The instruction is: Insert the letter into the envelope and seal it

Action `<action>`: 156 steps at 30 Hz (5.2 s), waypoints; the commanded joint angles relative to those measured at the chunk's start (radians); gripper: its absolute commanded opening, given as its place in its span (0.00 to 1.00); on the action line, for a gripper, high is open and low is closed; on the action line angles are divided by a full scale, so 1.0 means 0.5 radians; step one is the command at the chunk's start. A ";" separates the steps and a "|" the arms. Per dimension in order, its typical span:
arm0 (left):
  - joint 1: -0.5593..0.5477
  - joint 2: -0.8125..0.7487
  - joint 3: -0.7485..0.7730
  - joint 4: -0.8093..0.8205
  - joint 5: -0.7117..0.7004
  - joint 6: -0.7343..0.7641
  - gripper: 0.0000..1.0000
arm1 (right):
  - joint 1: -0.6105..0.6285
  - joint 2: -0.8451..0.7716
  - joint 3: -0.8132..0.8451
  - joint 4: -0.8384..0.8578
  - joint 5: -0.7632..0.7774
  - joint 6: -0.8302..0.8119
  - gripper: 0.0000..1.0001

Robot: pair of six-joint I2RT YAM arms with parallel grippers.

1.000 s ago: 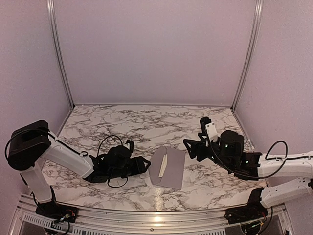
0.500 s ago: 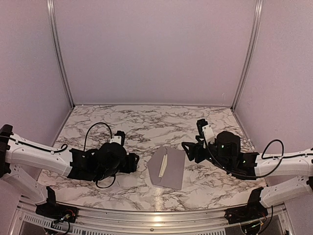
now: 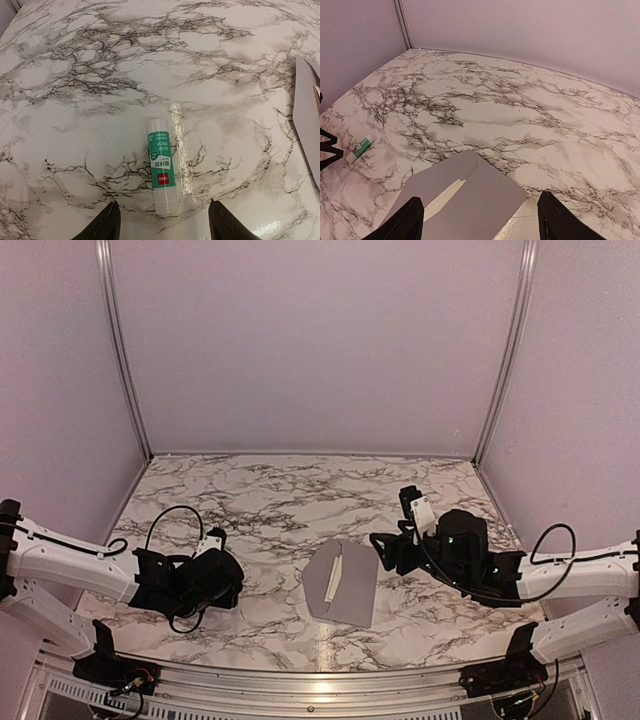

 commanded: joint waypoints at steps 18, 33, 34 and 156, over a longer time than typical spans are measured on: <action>0.241 0.203 -0.187 0.482 0.404 0.165 0.42 | -0.013 0.130 0.102 0.022 -0.060 0.024 0.72; 0.230 0.220 -0.206 0.694 0.510 0.362 0.00 | -0.012 0.166 0.091 0.066 -0.073 0.031 0.72; 0.224 0.191 -0.217 0.720 0.511 0.396 0.00 | -0.012 0.168 0.090 0.074 -0.074 0.036 0.72; 0.005 -0.200 -0.118 1.316 1.698 1.855 0.00 | 0.026 0.231 0.280 0.269 -1.754 0.166 0.00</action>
